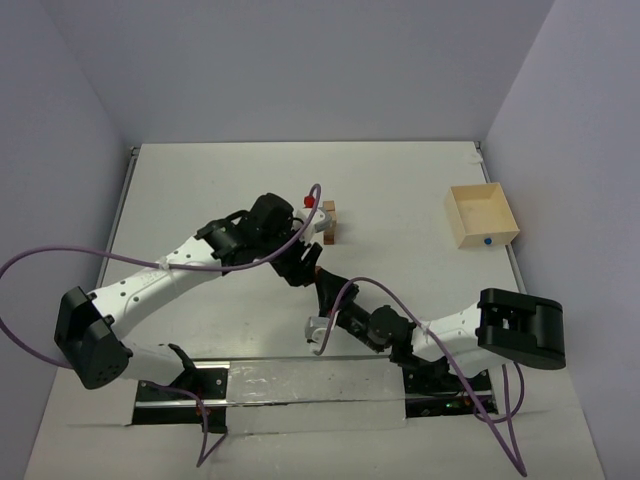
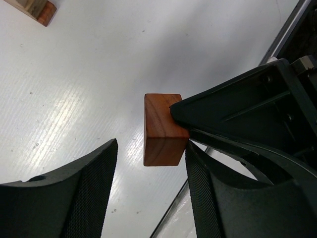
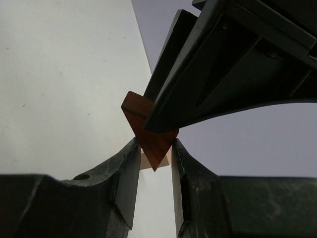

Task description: Build the wood block tower

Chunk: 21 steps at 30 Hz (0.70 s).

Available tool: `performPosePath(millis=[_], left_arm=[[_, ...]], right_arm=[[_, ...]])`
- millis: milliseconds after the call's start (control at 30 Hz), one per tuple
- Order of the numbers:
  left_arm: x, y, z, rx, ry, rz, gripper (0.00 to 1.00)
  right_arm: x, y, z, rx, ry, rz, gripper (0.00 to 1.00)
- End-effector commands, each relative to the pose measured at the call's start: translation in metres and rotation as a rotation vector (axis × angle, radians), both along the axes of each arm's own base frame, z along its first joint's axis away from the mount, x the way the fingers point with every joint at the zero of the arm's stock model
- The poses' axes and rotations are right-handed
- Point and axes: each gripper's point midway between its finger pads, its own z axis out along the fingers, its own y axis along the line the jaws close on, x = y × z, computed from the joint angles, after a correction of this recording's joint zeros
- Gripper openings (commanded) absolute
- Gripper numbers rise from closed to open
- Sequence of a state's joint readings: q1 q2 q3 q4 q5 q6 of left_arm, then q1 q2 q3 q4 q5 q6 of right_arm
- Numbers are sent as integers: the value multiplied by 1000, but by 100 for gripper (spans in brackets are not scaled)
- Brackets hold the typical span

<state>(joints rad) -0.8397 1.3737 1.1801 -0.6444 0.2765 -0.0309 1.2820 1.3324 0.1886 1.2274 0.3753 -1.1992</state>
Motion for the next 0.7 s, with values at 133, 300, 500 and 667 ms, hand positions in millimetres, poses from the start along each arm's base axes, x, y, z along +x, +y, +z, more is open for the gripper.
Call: performPosePath(millis=[133,300,500,667], left_arm=[[9,-5,15,12,-76,7,58],[8,-8,21,-1,-85,1,55],[6,-12,25,-18,-77,-17,50],[1,-14,21,-12,-69,-69,46]], right_arm=[[-4,3,14,65,-16,3,1],[-4,5,13,60,-17,3,1],[-5,8,16,67,-23,5,1],[-6,8,21,85,-34,1,1]])
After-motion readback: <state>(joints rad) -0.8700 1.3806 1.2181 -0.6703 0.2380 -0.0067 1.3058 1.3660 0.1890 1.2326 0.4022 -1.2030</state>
